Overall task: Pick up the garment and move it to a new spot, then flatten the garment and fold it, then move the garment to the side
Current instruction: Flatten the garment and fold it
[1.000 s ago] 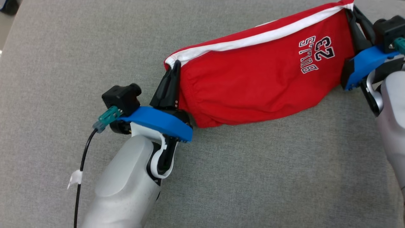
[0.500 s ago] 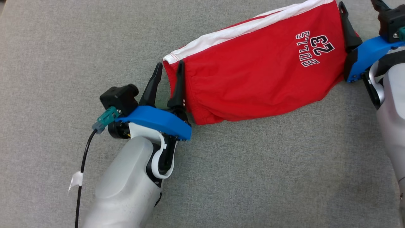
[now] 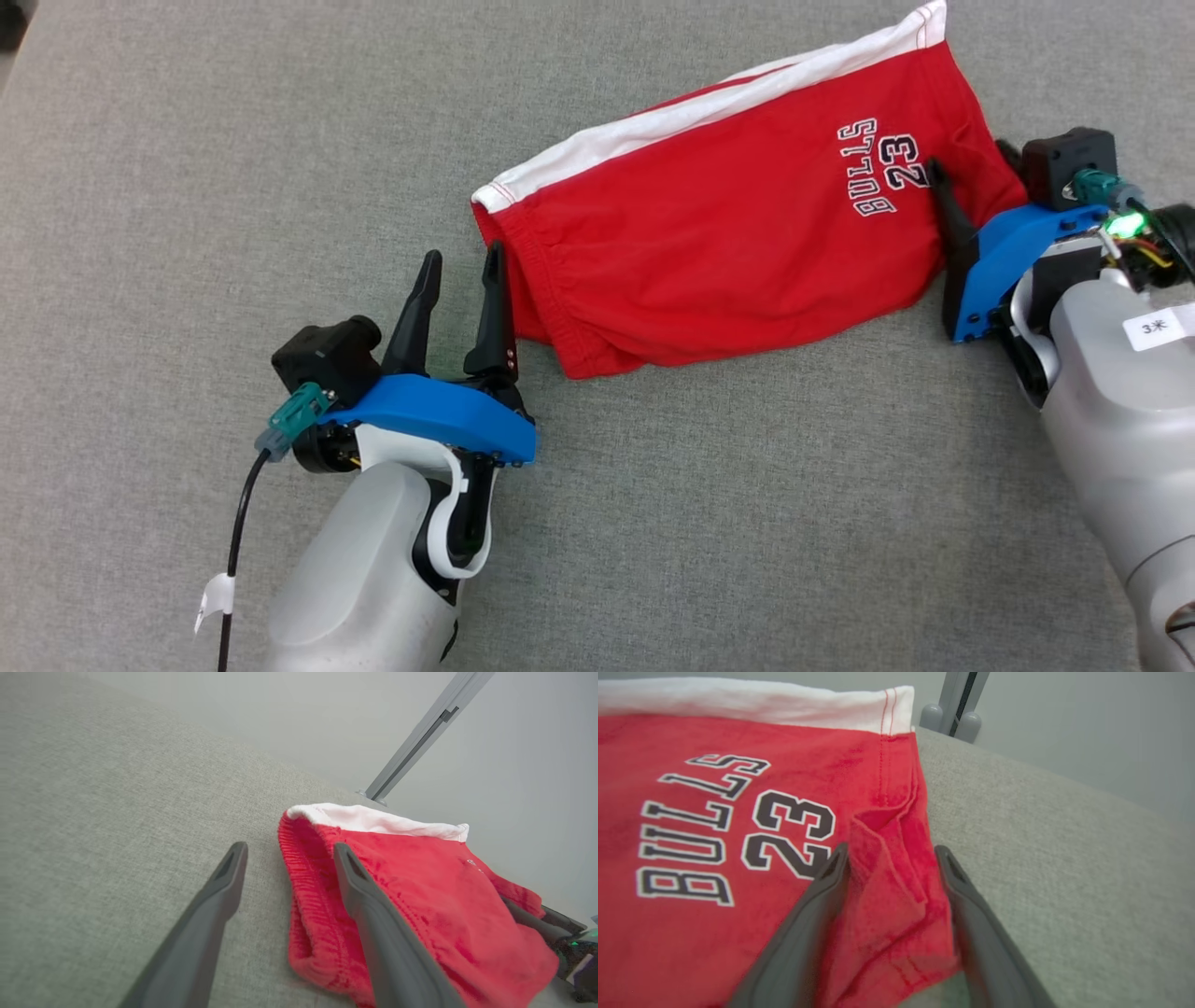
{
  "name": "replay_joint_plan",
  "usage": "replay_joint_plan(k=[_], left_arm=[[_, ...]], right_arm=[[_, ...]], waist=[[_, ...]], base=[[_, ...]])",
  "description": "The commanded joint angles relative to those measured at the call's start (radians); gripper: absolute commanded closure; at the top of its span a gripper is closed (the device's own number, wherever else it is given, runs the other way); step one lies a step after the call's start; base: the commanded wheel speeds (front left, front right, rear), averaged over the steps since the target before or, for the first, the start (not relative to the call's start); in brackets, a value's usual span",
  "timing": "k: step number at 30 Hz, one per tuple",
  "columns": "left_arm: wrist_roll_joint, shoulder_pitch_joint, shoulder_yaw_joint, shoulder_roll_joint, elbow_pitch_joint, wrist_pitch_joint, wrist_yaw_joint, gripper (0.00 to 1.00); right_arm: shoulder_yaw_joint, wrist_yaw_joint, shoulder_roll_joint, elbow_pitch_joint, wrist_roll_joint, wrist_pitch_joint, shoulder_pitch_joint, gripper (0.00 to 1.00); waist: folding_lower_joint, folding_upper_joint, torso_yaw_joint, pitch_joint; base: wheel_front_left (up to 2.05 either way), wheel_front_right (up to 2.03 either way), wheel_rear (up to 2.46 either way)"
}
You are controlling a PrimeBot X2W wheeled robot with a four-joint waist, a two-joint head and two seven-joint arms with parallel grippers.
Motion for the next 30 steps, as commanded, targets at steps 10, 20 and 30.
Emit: replay_joint_plan(k=[10,20,30], left_arm=[[0.067,0.063,0.07,0.0,0.011,-0.004,0.004,0.0],[0.139,0.188,0.163,0.001,0.033,-0.004,-0.011,0.0],[0.184,0.262,0.205,0.001,0.047,-0.004,-0.026,0.0]], right_arm=[[0.053,0.003,0.002,-0.013,0.261,-0.042,0.102,1.0],[0.048,0.003,-0.021,-0.135,0.424,-0.08,0.315,1.0],[-0.012,0.003,-0.046,-0.255,0.413,-0.081,0.43,1.0]], waist=[[0.0003,0.0003,-0.039,-0.095],[0.0003,0.0003,-0.101,-0.225],[0.0003,0.0003,-0.122,-0.273]], base=[[0.0,0.0,0.0],[0.0,0.0,0.0],[0.0,0.0,0.0]])
